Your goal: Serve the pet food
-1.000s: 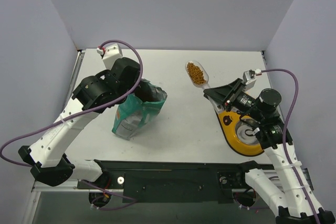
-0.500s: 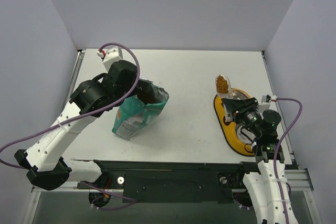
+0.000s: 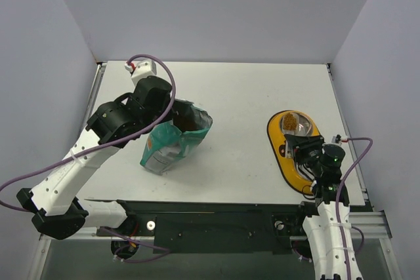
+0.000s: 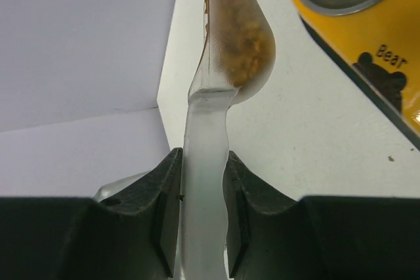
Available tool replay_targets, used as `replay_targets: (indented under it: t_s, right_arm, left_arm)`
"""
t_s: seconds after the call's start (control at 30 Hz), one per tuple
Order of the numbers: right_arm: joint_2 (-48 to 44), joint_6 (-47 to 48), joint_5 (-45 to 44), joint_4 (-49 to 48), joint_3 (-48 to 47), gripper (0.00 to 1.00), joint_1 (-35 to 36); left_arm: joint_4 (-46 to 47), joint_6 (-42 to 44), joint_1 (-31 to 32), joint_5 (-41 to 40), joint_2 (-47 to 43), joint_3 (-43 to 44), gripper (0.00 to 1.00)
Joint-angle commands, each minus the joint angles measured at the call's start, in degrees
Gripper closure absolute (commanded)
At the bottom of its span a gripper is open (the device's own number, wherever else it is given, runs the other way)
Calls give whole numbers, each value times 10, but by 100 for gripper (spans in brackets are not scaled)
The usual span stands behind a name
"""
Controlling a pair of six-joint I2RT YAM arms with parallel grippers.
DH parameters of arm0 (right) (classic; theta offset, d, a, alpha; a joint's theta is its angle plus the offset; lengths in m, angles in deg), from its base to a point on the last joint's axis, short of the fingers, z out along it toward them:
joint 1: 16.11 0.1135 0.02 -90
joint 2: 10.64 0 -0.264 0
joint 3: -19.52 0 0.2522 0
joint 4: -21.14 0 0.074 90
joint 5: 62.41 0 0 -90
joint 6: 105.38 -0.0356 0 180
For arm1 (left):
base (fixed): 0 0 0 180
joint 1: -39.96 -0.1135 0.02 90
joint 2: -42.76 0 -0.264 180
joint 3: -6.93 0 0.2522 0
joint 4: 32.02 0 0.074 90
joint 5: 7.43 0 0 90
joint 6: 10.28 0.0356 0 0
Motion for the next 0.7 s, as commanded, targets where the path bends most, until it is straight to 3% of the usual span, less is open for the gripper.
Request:
replay_targets:
  t_s: [0.0,0.4,0.67]
  right_arm:
    - [6,16,-30,1,2,100,-16]
    - [77,44,-38,101,-28,100,-47]
    - [197,89,-58,241,-143,100,-50]
  left_arm:
    - [46,35,-2,9,-38,9,100]
    - [61,44,-2,29,-40,-4,100]
    - [67,51,-3,35,-39,-3,100]
